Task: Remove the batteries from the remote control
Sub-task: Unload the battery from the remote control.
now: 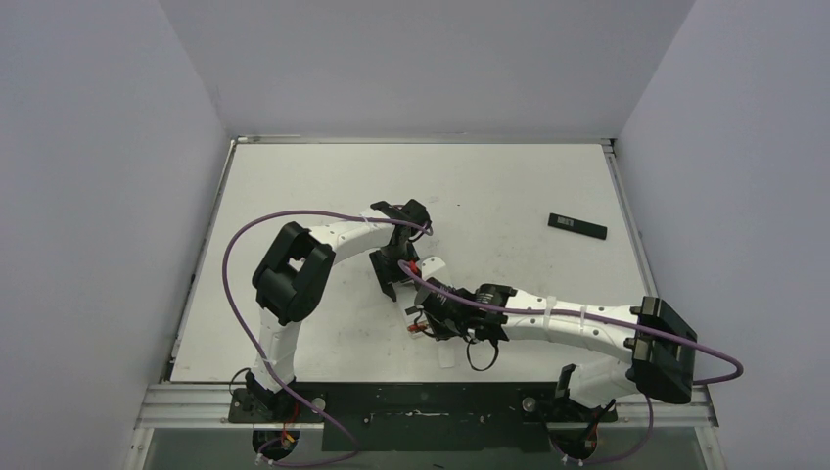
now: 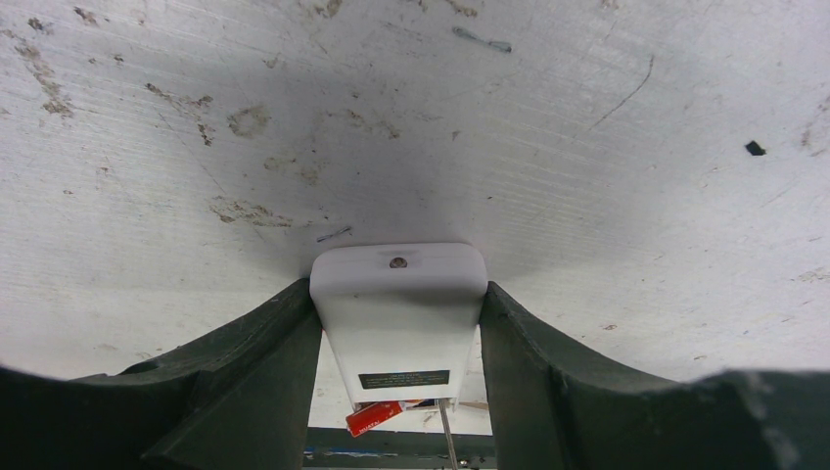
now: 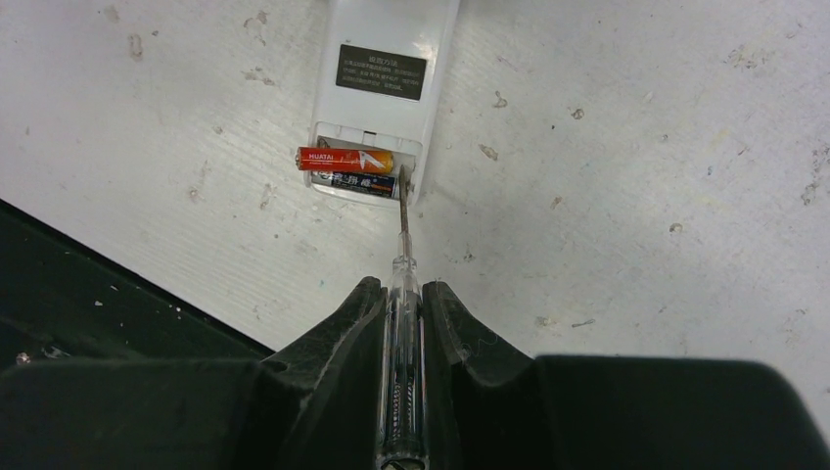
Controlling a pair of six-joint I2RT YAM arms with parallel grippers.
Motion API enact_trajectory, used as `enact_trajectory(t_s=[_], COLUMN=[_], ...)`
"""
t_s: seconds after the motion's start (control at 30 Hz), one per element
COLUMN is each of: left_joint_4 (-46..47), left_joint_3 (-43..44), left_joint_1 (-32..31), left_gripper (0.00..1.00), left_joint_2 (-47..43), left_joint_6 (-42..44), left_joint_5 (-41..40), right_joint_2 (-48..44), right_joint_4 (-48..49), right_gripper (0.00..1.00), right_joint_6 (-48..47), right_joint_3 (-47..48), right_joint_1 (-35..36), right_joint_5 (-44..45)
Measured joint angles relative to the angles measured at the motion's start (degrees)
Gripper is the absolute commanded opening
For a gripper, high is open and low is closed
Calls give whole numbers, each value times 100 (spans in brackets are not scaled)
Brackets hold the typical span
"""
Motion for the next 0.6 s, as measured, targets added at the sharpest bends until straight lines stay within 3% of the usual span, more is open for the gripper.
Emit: enact_trajectory(t_s=[0.6], left_joint_4=[2], left_joint_3=[0], left_joint_1=[0], left_gripper=[0], left_joint_2=[0], left_joint_6=[2], left_joint_5=[4], right_joint_2=[-63], right_joint_4=[439], right_gripper=[5], right_joint_6=[24], right_joint_3=[-251], right_joint_1=[-2], right_joint_5=[-59])
